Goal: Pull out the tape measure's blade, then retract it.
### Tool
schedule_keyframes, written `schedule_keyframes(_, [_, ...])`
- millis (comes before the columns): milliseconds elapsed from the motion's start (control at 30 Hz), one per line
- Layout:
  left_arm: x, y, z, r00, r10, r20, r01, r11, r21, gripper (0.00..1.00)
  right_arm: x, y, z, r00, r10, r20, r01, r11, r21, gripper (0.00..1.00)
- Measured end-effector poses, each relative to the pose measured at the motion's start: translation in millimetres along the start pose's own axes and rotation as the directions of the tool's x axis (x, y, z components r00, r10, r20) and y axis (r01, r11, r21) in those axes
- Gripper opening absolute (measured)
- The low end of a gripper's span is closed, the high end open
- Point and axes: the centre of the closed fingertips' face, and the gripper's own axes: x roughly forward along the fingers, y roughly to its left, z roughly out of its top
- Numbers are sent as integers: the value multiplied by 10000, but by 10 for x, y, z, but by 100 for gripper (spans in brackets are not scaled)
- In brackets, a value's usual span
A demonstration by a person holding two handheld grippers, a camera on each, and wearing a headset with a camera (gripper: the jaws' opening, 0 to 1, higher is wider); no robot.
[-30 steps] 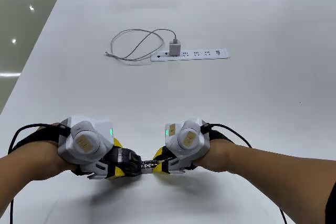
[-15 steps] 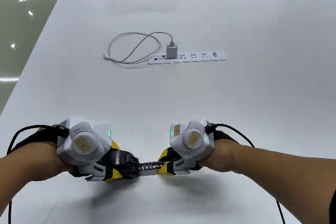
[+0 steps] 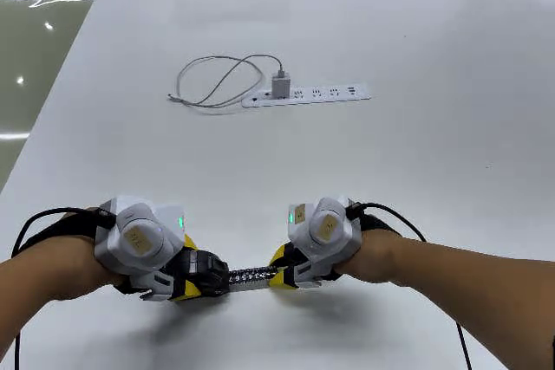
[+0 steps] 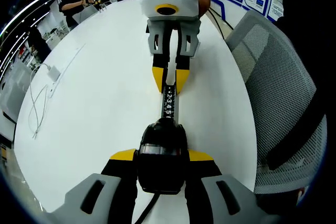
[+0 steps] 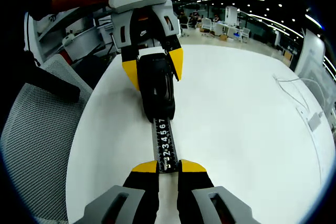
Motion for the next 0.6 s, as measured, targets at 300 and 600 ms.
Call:
schedule_keyframes(300, [1, -2, -4, 10000, 5, -8, -5, 10000, 39, 29, -21, -7, -31, 9999, 47, -96, -45, 9998, 198, 8])
schedule_keyframes(600, [6, -6, -4, 10000, -56, -16, 56, 9999, 102, 29, -75, 1, -81, 10000, 13, -55, -12, 9996, 285, 8])
